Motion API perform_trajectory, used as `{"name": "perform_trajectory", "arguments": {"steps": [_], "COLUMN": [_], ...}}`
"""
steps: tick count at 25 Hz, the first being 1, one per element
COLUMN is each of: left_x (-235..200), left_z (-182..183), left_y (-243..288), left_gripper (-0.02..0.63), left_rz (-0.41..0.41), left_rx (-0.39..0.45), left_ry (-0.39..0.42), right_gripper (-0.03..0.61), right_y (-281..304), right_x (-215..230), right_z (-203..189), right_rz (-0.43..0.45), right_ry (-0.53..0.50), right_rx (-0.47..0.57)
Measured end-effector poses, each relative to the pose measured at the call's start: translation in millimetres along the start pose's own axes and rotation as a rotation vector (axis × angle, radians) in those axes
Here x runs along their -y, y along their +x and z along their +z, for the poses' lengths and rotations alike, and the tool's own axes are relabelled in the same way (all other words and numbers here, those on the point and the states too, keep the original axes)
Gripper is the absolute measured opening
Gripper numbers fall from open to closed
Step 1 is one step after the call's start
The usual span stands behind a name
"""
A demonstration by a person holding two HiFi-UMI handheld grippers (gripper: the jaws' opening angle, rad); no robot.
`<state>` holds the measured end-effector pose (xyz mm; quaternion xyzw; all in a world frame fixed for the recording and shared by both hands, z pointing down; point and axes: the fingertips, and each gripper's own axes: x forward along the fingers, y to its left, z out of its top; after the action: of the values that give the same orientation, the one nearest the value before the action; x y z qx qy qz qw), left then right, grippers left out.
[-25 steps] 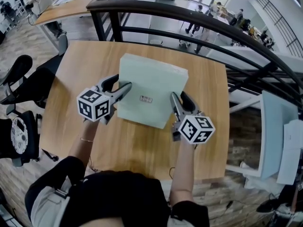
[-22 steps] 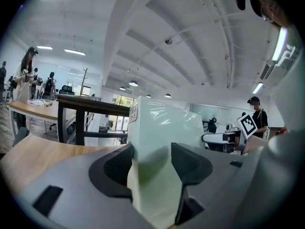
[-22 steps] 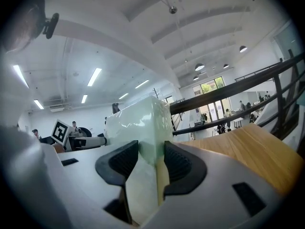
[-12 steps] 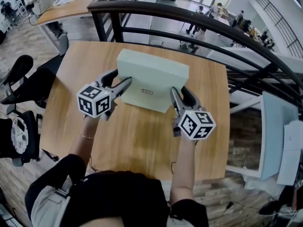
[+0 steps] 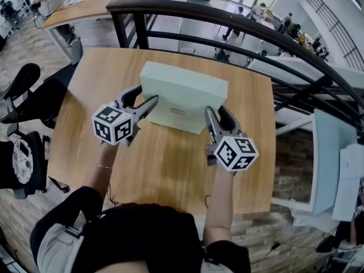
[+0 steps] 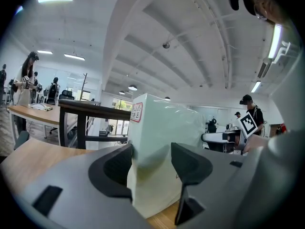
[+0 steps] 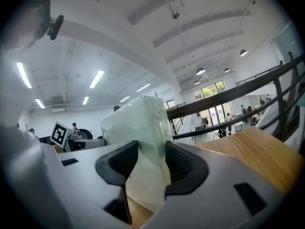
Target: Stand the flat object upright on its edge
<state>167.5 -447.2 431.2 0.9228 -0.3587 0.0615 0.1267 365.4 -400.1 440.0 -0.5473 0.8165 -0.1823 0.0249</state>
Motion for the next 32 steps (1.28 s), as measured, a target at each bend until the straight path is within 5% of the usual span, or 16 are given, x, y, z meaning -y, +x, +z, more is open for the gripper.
{"name": "perform_trajectory", "arguments": {"steps": [32], "left_x": [16.3], "left_z": [-11.3], "left_y": [-18.8], "left_gripper": [0.264], "left_rz": [-0.039], "left_rx": [-0.025], "left_ry": [0.054], "right_gripper": [0.187], "right_y": [-20.1], "right_x": [-13.6], "right_z": [-13.9], "right_rz": [0.009], "right_ry": [0.001], "right_rx": [-0.003]}}
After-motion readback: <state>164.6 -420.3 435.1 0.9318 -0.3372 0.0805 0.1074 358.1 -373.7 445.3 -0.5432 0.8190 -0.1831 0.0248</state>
